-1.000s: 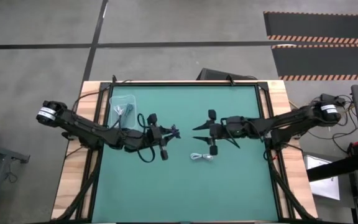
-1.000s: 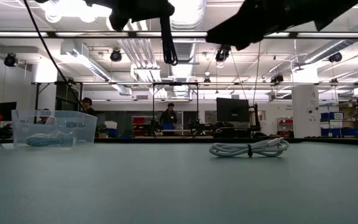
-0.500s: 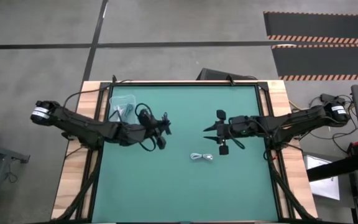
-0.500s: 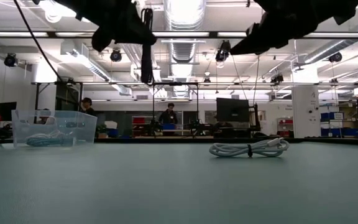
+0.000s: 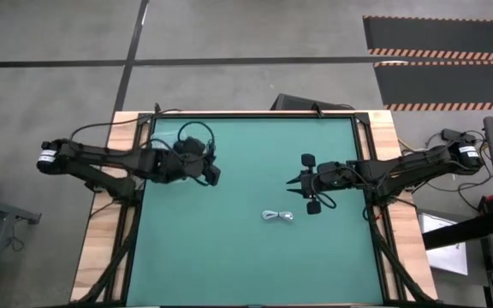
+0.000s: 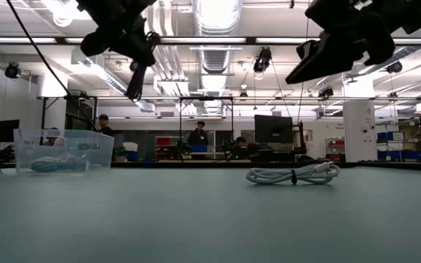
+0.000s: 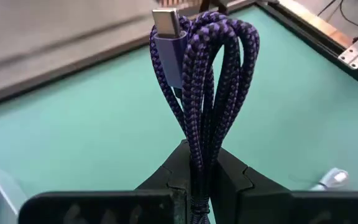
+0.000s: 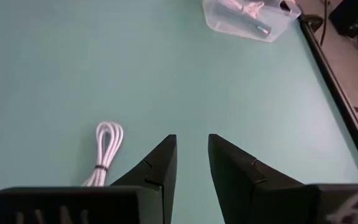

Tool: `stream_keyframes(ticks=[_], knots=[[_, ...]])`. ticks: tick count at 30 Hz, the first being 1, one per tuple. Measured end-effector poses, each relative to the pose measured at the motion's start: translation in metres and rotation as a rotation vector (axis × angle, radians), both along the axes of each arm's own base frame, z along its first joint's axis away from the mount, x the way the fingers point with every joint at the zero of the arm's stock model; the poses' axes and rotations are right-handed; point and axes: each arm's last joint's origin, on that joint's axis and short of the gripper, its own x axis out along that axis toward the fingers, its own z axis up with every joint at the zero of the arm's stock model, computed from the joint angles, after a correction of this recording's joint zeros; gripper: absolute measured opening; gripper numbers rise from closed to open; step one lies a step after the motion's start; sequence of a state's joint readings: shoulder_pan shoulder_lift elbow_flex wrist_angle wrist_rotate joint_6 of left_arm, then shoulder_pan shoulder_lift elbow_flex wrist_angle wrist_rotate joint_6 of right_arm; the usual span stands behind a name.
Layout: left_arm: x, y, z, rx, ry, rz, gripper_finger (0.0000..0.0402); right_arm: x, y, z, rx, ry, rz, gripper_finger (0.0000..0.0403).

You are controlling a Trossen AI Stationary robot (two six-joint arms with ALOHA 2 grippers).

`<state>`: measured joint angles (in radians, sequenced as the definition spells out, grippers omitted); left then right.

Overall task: Pick and place USB-C Cables
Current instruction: Put the violet charger cable into the transparent bin

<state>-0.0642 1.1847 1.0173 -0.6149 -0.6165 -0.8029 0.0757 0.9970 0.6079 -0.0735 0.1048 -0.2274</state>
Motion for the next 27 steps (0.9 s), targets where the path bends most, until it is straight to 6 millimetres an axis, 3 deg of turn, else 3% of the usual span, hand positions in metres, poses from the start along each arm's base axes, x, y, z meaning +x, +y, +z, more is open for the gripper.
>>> stream_keyframes(ticks=[14, 27], knots=[[-0.023, 0.018, 0.028, -0.305, 0.258, 0.086, 0.0017, -0.028, -0.002, -0.001, -0.036, -0.084, 0.025, 0.0057], [-0.043, 0.053, 0.018, -0.523, 0.533, 0.219, 0.0017, -0.044, -0.003, 0.008, -0.035, -0.190, 0.038, 0.0057]])
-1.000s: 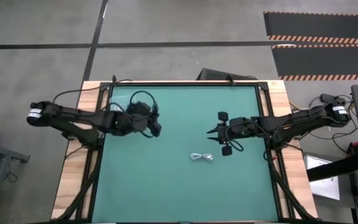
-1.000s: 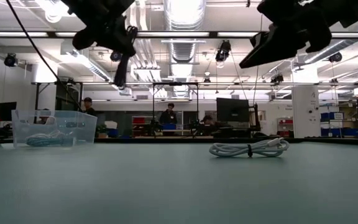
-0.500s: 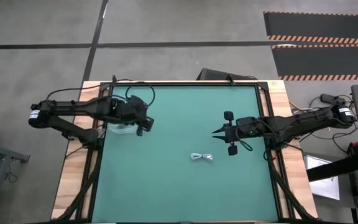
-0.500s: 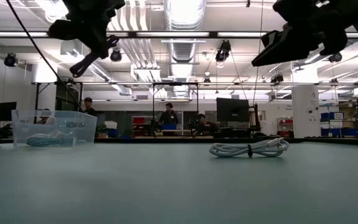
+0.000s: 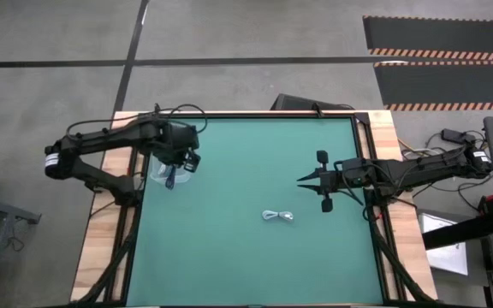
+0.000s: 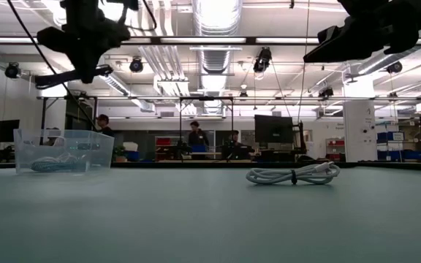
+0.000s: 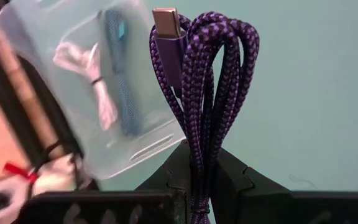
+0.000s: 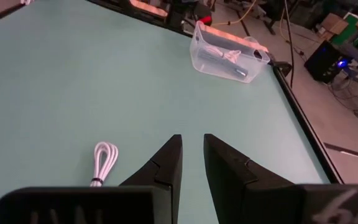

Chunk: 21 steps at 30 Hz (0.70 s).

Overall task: Pick and place USB-C Cables
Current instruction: Put the violet charger cable into the transparent bin

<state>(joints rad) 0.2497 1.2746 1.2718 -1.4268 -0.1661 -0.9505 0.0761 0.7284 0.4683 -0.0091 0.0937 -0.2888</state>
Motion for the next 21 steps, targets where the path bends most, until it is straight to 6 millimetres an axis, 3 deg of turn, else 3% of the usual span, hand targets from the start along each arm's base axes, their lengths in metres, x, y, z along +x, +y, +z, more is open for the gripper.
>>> stream_keyframes(ticks=[6, 21], knots=[[-0.001, 0.020, -0.013, -0.140, 0.165, 0.005, 0.0017, 0.001, 0.000, -0.001, -0.001, 0.003, 0.000, 0.0057], [0.030, 0.087, -0.047, -0.292, 0.331, -0.151, 0.0017, 0.001, 0.000, -0.001, -0.004, 0.006, 0.001, 0.0057]])
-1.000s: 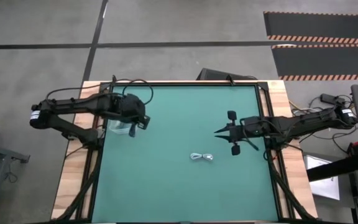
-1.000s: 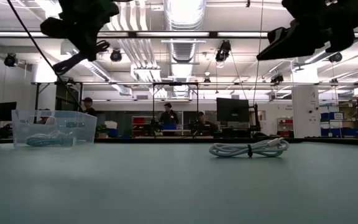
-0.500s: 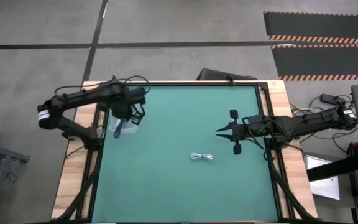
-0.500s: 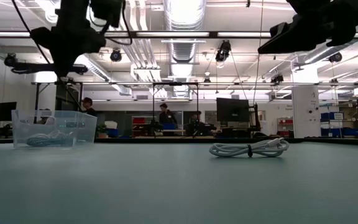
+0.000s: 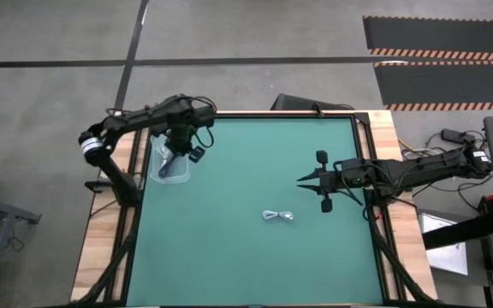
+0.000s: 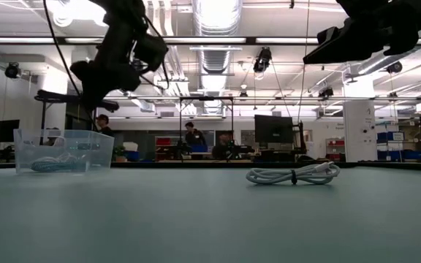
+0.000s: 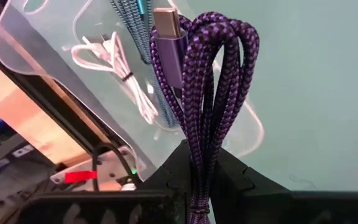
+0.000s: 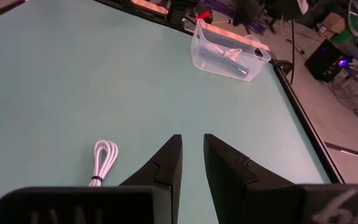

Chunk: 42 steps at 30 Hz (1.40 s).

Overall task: Pick and place USB-C Cables
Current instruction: Put the violet charger cable into the transparent bin

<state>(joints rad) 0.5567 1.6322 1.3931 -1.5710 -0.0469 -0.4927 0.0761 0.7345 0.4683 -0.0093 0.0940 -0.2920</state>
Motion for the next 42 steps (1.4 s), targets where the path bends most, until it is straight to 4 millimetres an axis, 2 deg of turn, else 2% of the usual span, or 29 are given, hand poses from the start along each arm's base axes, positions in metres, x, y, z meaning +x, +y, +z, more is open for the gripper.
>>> stream_keyframes(ticks=[6, 16, 22, 29, 42], knots=[[-0.006, 0.016, -0.015, -0.034, 0.054, 0.021, 0.0017, 0.000, 0.000, 0.000, -0.009, 0.001, 0.003, 0.0057], [-0.019, 0.031, -0.021, -0.027, 0.080, 0.095, 0.0017, 0.000, 0.000, -0.001, -0.009, 0.005, 0.003, 0.0057], [-0.026, 0.039, -0.026, -0.078, 0.025, 0.155, 0.0017, 0.000, 0.000, -0.001, -0.008, 0.005, 0.003, 0.0057], [-0.029, 0.053, -0.029, -0.114, -0.134, 0.247, 0.0017, 0.000, 0.000, -0.001, -0.007, 0.005, 0.002, 0.0057], [-0.036, 0.057, -0.040, -0.097, -0.104, 0.296, 0.0017, 0.000, 0.000, -0.002, -0.008, 0.005, 0.000, 0.0057]])
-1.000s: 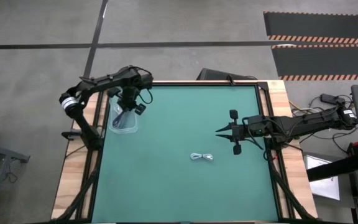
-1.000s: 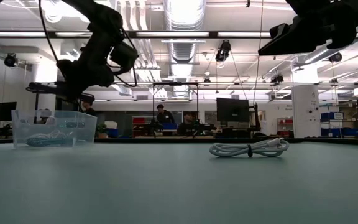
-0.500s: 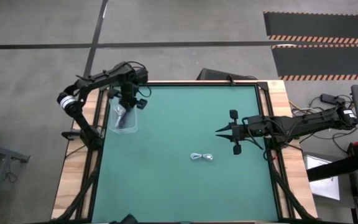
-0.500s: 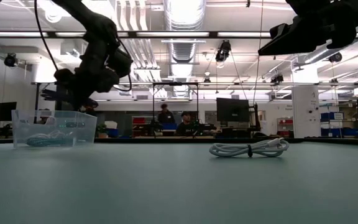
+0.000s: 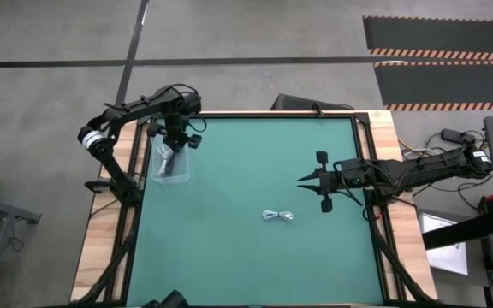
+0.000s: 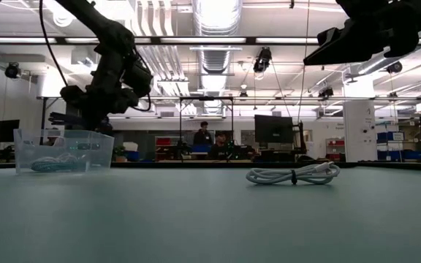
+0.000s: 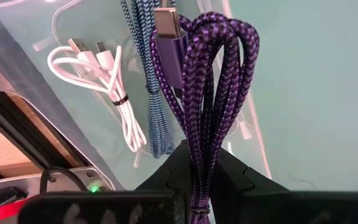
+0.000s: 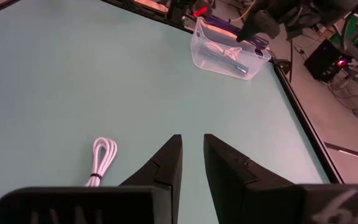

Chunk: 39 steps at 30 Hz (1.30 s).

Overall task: Pick and place USB-C Cables
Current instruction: Put the violet charger cable into the transparent bin

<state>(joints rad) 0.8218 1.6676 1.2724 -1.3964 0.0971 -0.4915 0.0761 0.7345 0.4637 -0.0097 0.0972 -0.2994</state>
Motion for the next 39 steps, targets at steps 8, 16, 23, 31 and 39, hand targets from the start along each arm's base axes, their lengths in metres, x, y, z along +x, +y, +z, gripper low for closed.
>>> stream_keyframes(ticks=[8, 16, 23, 31, 39], knots=[[-0.004, -0.003, -0.014, -0.016, 0.015, 0.004, 0.0017, 0.000, 0.000, 0.000, 0.000, 0.000, 0.000, 0.0057], [-0.008, 0.001, -0.018, -0.011, 0.010, 0.024, 0.0017, 0.000, 0.000, 0.000, 0.000, 0.000, 0.000, 0.0057], [-0.015, 0.005, -0.024, -0.015, 0.013, 0.053, 0.0017, 0.000, 0.000, 0.000, 0.000, 0.000, 0.000, 0.0057], [-0.015, 0.008, -0.026, 0.011, -0.011, 0.062, 0.0017, 0.000, 0.000, 0.000, 0.000, 0.000, -0.001, 0.0057], [-0.016, 0.008, -0.030, 0.014, -0.013, 0.063, 0.0017, 0.000, 0.000, 0.000, 0.000, 0.000, -0.001, 0.0057]])
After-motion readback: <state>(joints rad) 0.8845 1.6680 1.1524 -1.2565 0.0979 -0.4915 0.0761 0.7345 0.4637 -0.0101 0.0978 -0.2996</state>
